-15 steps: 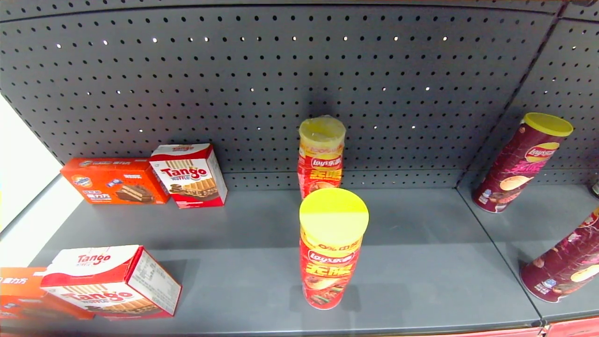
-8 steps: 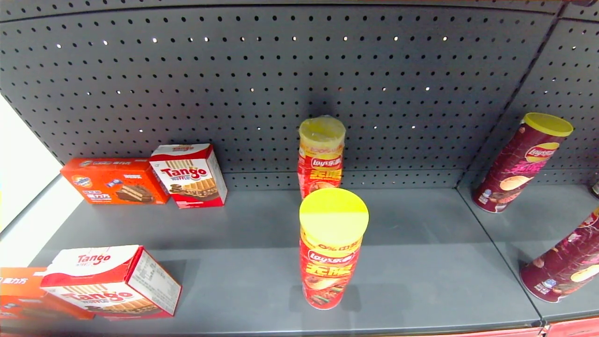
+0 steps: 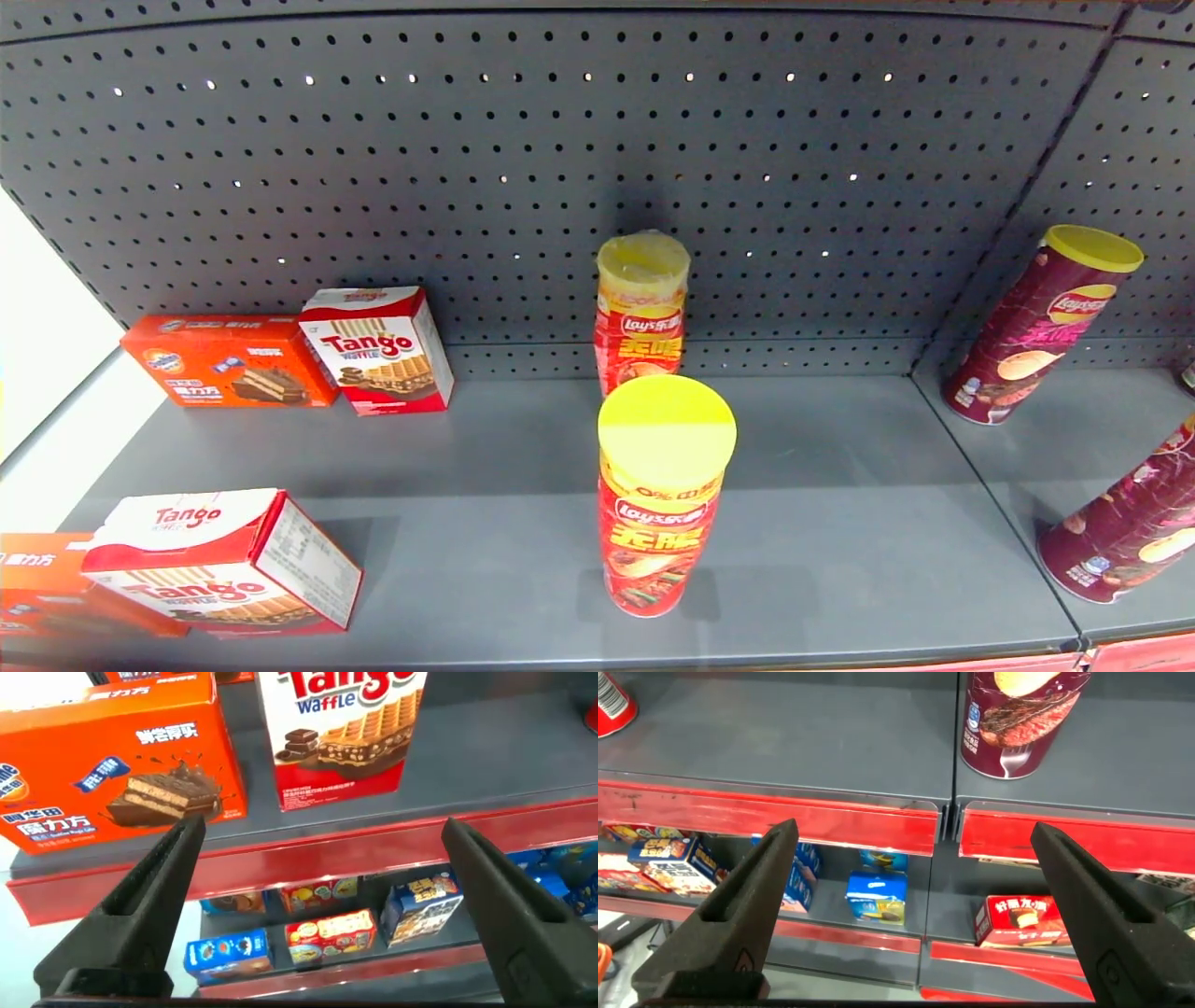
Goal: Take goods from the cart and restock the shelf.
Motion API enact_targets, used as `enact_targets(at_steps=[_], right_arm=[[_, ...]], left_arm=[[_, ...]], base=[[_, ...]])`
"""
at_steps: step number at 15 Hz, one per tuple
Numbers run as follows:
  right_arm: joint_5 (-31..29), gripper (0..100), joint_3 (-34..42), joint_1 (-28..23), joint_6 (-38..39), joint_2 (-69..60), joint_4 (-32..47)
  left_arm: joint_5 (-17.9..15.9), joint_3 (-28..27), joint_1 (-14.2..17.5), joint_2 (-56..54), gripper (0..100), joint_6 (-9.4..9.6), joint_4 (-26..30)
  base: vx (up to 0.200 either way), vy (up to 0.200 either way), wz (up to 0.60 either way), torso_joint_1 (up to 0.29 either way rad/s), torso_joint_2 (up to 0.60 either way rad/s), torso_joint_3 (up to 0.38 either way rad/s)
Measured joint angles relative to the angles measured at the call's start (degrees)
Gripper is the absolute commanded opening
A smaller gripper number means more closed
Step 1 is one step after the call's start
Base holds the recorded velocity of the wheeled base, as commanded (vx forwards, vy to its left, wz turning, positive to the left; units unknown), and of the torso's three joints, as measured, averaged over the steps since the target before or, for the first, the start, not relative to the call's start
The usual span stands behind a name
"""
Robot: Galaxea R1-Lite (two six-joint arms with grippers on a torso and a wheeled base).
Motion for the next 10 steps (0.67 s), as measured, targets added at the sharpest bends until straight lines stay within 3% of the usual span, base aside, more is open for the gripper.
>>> enact_targets(at_steps=[8, 10], right_arm=[[0.01, 100, -0.05, -0.63, 0.02, 0.02, 0.0], [0.01, 100, -0.05, -5.62, 0.06, -0.28, 0.02]], left_arm=[[0.0, 0.0, -0.05, -0.35, 100, 0.09, 0.0], [0.02, 0.0, -0.07, -0.35, 100, 0.09, 0.02]], base=[[0.0, 0.0, 0.0, 0.0, 0.0, 0.0], [0.0, 0.0, 0.0, 0.0, 0.0, 0.0]])
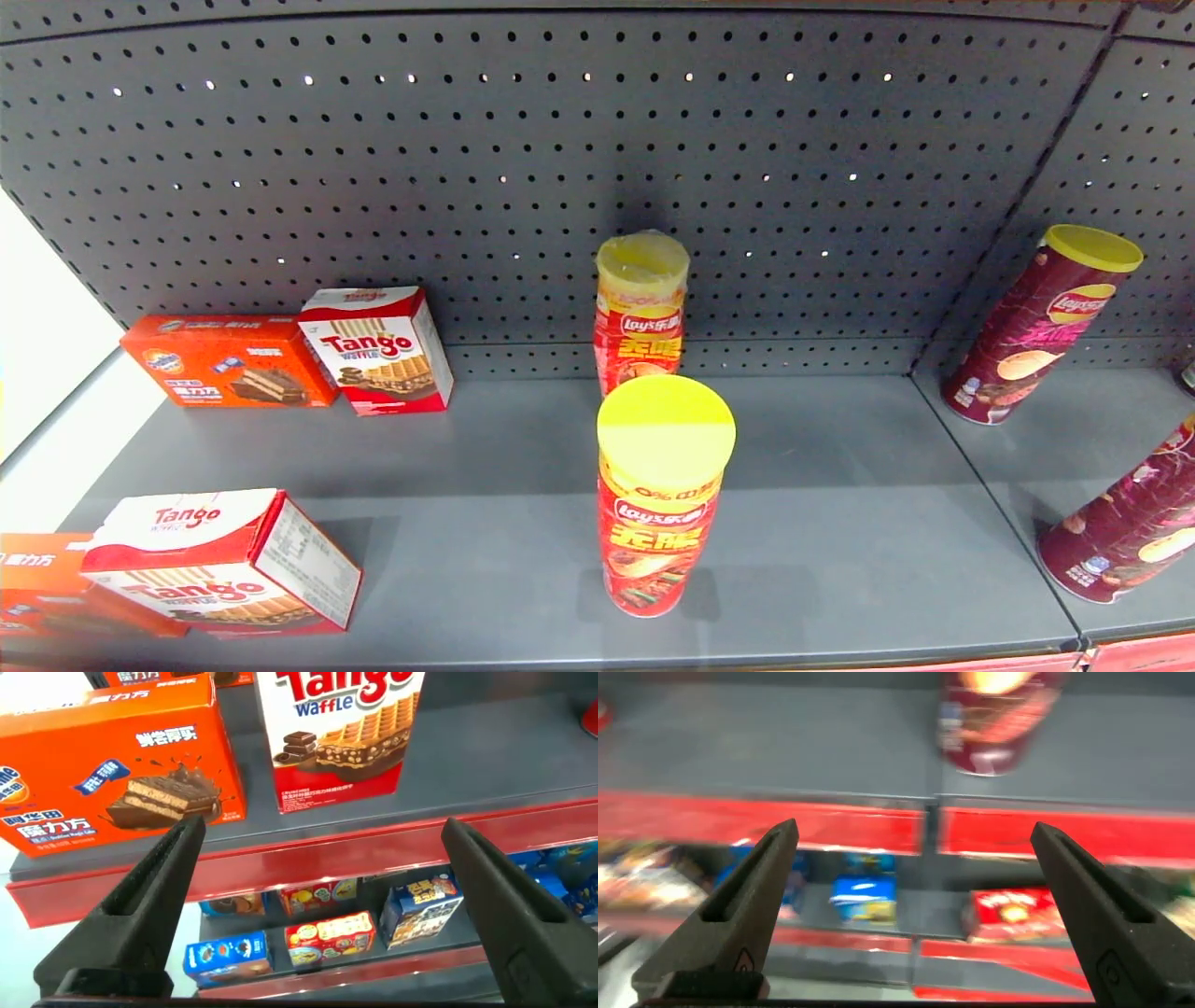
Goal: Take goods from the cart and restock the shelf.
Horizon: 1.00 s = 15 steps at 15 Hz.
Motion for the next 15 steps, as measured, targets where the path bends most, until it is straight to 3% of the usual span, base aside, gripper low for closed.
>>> enact_targets(at_steps=[2, 15], right_arm=[[-0.01, 100, 0.0, -4.11, -0.04, -1.52, -0.1], [0.0, 100, 0.05, -3.3, -0.06, -5.1, -0.35]], left_arm=[[0.38, 0.0, 0.0, 0.0, 100, -0.5, 0.0], [1.06, 0.0, 0.0, -0.04, 100, -1.12, -0.05]], base=[[0.0, 0.0, 0.0, 0.0, 0.0, 0.0], [-0.015, 0.0, 0.0, 0.0, 0.0, 0.0]])
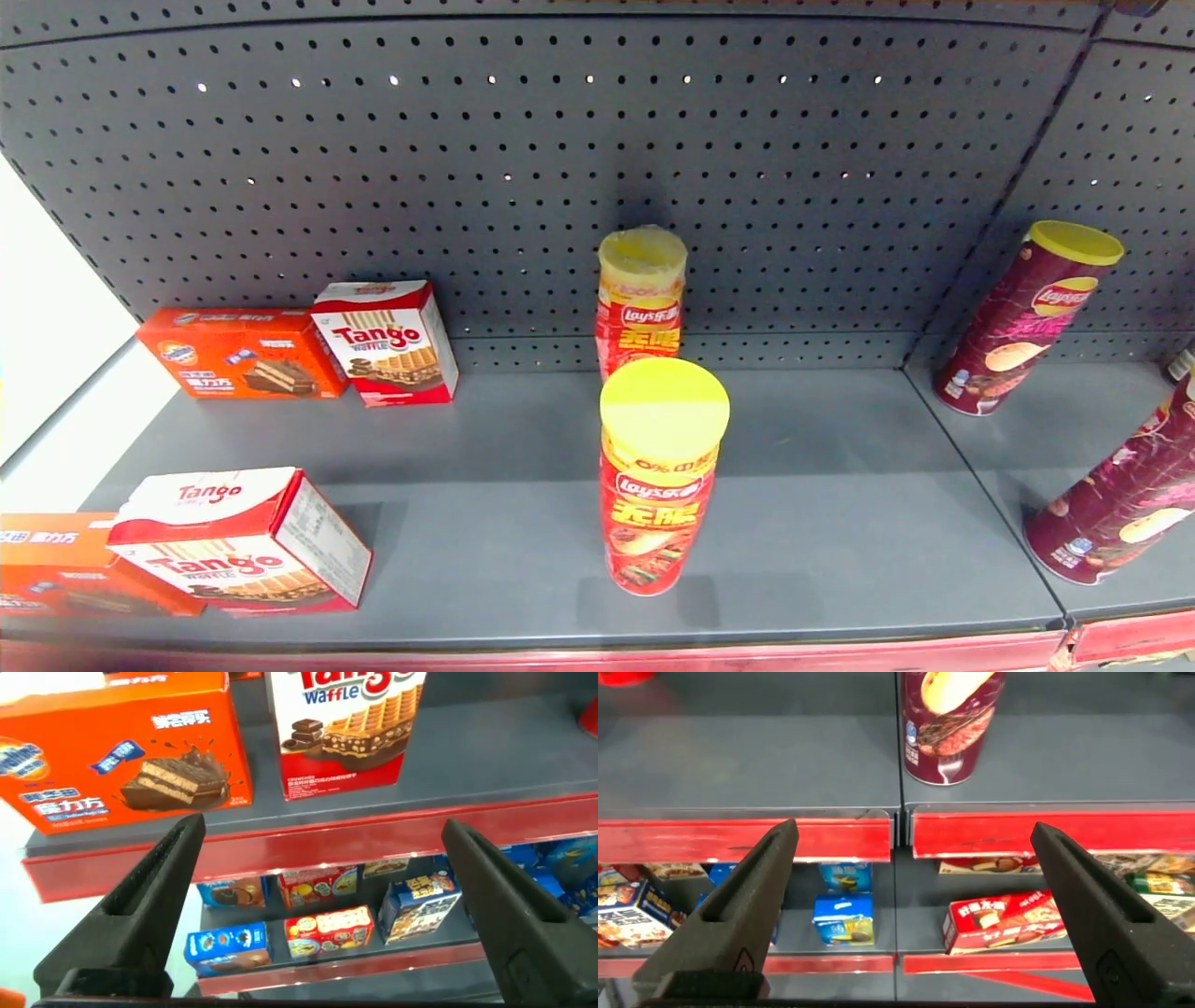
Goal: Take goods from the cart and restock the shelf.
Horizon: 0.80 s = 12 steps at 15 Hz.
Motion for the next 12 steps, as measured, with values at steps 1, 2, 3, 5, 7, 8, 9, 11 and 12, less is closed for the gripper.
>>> enact_targets(at_steps=[1, 2, 3, 5, 7, 8, 9, 11, 12], right_arm=[[0.0, 100, 0.0, -0.02, 0.0, -0.01, 0.04], [0.0, 100, 0.0, -0.02, 0.0, -0.01, 0.09], [0.0, 100, 0.0, -0.02, -0.05, -0.01, 0.09], [0.0, 100, 0.0, -0.02, -0.02, -0.01, 0.06], [-0.04, 100, 0.0, 0.02, 0.0, -0.01, 0.06], [-0.04, 100, 0.0, 0.02, 0.0, -0.01, 0.06], [-0.04, 100, 0.0, 0.02, -0.05, -0.01, 0.09], [0.0, 100, 0.0, 0.0, -0.11, -0.01, 0.06], [0.0, 100, 0.0, -0.02, -0.09, -0.01, 0.09]], left_arm=[[0.01, 0.0, 0.0, -0.02, 100, -0.02, 0.05], [0.04, 0.0, 0.0, -0.02, 100, -0.04, 0.05], [0.04, 0.0, 0.02, -0.02, 100, -0.11, 0.05], [0.06, 0.0, 0.02, -0.05, 100, -0.09, 0.05], [0.11, 0.0, 0.02, -0.05, 100, -0.11, 0.05], [0.09, 0.0, 0.05, -0.05, 100, -0.02, 0.05], [0.0, 0.0, 0.05, -0.07, 100, 0.16, 0.05], [-0.07, 0.0, 0.0, -0.07, 100, 0.38, 0.05], [-0.07, 0.0, 0.0, -0.07, 100, 0.3, 0.05]], base=[[0.0, 0.0, 0.0, 0.0, 0.0, 0.0], [0.0, 0.0, 0.0, 0.0, 0.0, 0.0], [0.0, 0.0, 0.0, 0.0, 0.0, 0.0], [0.0, 0.0, 0.0, 0.0, 0.0, 0.0], [0.0, 0.0, 0.0, 0.0, 0.0, 0.0], [0.0, 0.0, 0.0, 0.0, 0.0, 0.0], [0.0, 0.0, 0.0, 0.0, 0.0, 0.0], [0.0, 0.0, 0.0, 0.0, 0.0, 0.0], [-0.2, 0.0, 0.0, 0.002, 0.01, -0.007]])
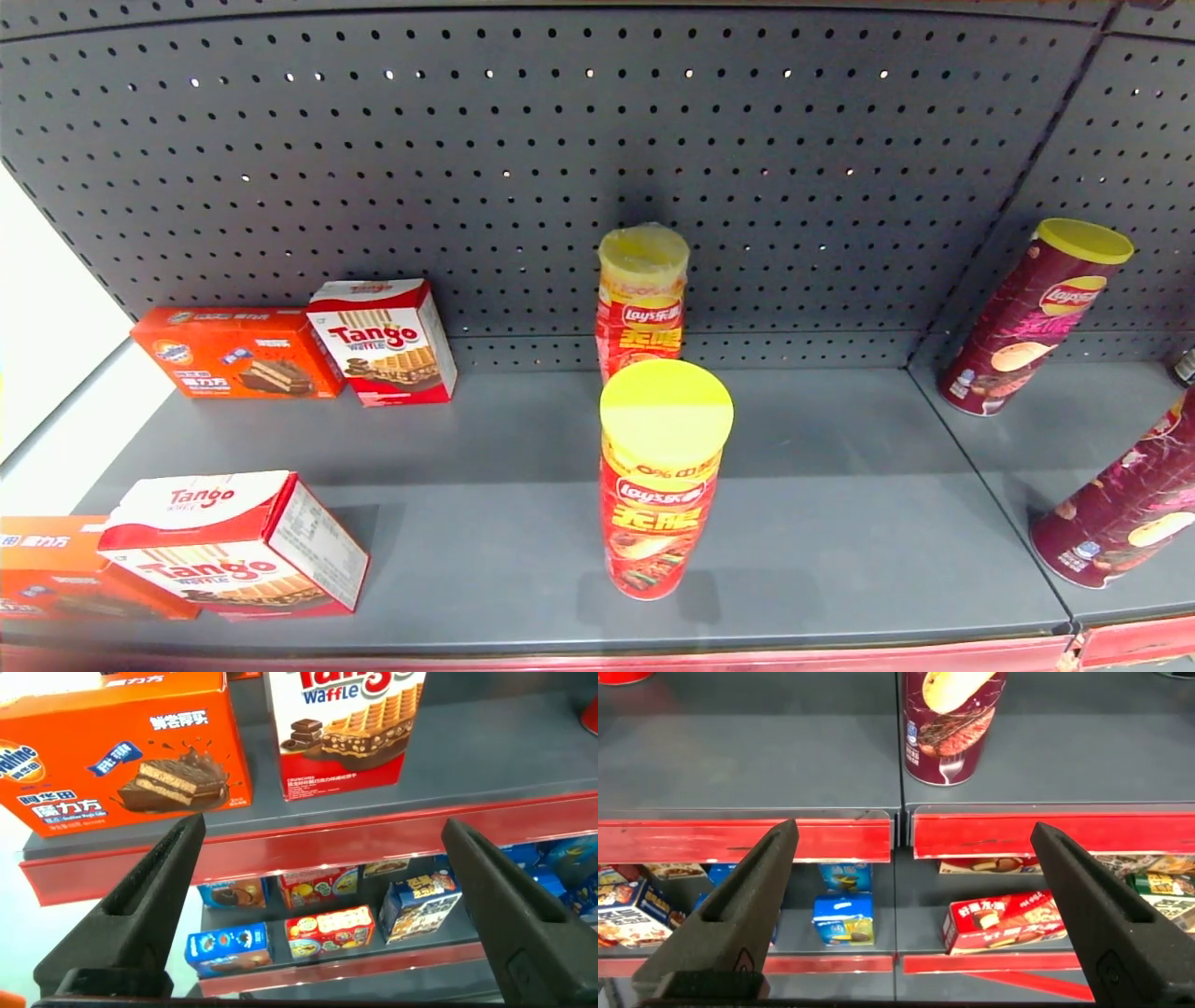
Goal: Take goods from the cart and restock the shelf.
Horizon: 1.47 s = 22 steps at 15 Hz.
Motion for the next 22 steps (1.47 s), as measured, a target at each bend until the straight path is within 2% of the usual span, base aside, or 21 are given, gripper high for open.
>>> enact_targets(at_steps=[15, 17, 22], right_arm=[[0.0, 100, 0.0, 0.05, -0.02, -0.07, 0.0], [0.0, 100, 0.0, 0.05, 0.04, -0.07, 0.0], [0.02, 100, 0.0, 0.0, 0.01, -0.07, 0.0]], left_arm=[[0.09, 0.0, 0.02, 0.0, 100, -0.01, 0.0], [0.24, 0.0, 0.0, 0.0, 100, -0.37, 0.0], [0.18, 0.0, 0.02, 0.0, 100, -0.17, -0.02]], base=[[0.0, 0.0, 0.0, 0.0, 0.0, 0.0], [0.0, 0.0, 0.6, 0.0, 0.0, 0.0], [-0.04, 0.0, 0.0, 0.0, 0.0, 0.0]])
